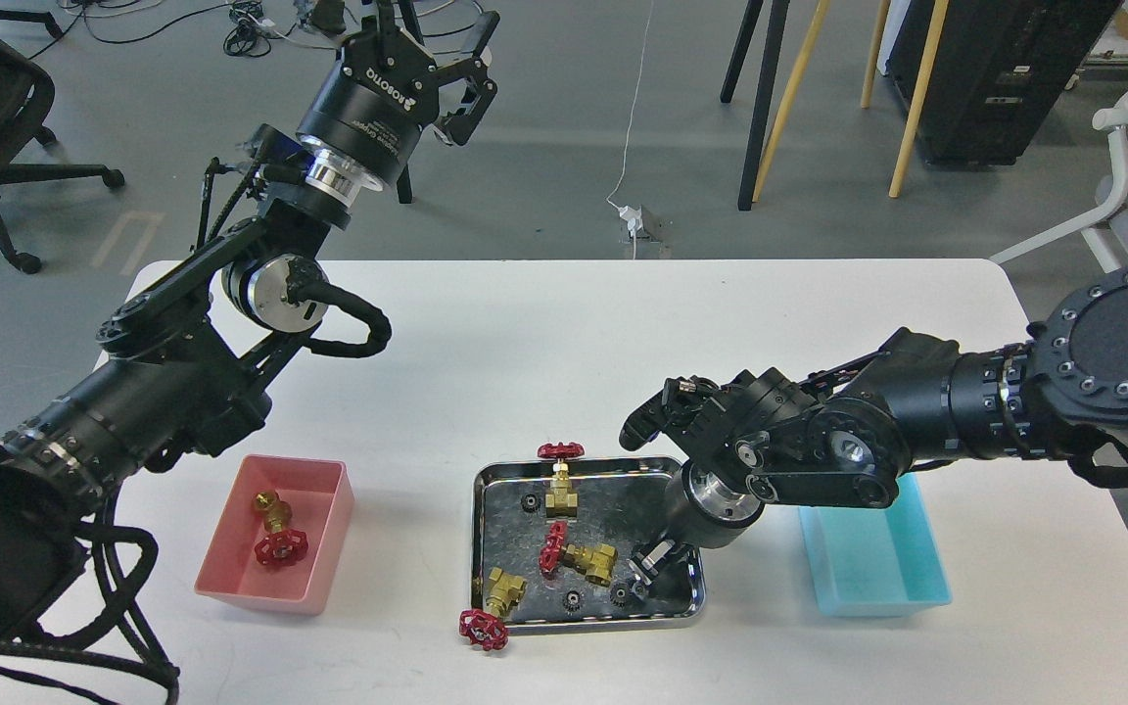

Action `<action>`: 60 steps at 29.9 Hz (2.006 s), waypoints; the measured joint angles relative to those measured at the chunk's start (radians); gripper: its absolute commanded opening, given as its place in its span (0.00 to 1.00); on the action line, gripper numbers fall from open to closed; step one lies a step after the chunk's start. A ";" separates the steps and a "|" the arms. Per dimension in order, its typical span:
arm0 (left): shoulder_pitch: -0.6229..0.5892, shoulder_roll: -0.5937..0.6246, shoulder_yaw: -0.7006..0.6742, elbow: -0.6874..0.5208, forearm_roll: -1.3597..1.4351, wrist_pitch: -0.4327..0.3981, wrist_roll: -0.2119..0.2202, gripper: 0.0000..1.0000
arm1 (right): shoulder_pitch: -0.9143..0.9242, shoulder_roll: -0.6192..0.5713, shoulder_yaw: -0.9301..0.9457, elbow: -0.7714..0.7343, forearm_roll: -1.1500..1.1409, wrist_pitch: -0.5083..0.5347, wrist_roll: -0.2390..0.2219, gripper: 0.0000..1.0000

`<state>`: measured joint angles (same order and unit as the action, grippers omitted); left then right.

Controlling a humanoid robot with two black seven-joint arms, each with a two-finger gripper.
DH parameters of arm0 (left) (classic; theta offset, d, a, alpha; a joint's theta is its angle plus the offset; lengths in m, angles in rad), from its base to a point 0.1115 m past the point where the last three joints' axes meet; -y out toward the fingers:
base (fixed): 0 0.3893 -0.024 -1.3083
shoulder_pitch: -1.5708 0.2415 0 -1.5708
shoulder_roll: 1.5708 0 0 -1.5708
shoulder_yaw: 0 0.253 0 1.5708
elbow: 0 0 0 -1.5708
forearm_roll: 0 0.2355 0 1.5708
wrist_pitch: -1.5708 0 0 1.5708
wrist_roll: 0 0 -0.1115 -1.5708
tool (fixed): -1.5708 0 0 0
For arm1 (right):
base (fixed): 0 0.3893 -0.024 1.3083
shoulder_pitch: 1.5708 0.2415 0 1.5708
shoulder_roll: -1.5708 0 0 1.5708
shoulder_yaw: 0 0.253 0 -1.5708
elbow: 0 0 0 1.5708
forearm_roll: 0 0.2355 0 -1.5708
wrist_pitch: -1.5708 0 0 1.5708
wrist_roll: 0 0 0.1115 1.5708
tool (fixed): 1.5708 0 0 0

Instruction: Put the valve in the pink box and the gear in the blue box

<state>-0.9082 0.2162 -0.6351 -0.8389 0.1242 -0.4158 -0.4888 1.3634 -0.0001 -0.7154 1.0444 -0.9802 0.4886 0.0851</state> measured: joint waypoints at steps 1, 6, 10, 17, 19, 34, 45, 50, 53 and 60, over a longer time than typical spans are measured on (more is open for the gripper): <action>0.000 0.000 0.000 0.000 0.000 0.000 0.000 0.91 | -0.002 0.000 0.001 -0.001 0.000 -0.001 0.000 0.32; 0.002 -0.001 0.000 0.001 0.000 0.000 0.000 0.91 | -0.004 0.000 0.002 -0.003 0.002 -0.008 -0.001 0.32; 0.003 -0.001 0.000 0.001 0.000 0.000 0.000 0.91 | 0.001 0.000 0.003 -0.003 0.003 -0.008 -0.001 0.33; 0.003 -0.001 0.000 0.001 0.000 0.000 0.000 0.92 | 0.011 0.000 0.007 -0.002 0.035 -0.009 -0.001 0.36; 0.003 -0.001 0.001 0.001 0.000 0.000 0.000 0.92 | 0.012 0.000 0.007 -0.002 0.052 -0.008 -0.001 0.36; 0.014 -0.001 0.002 0.001 0.000 0.000 0.000 0.92 | 0.001 0.000 0.007 -0.013 0.060 -0.019 0.003 0.37; 0.014 -0.001 0.002 0.001 0.000 0.000 0.000 0.92 | -0.001 0.000 0.007 -0.014 0.058 -0.029 0.004 0.37; 0.014 -0.002 0.002 0.001 0.000 -0.001 0.000 0.92 | 0.000 0.000 0.006 -0.014 0.057 -0.030 0.004 0.37; 0.015 -0.001 0.002 0.001 0.000 -0.001 0.000 0.92 | 0.000 0.000 0.004 -0.016 0.057 -0.034 0.004 0.37; 0.015 -0.002 0.002 0.001 0.000 -0.001 0.000 0.92 | -0.005 0.000 0.001 -0.018 0.056 -0.045 0.003 0.37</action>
<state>-0.8931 0.2147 -0.6335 -0.8379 0.1242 -0.4173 -0.4885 1.3587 0.0001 -0.7147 1.0263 -0.9246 0.4436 0.0879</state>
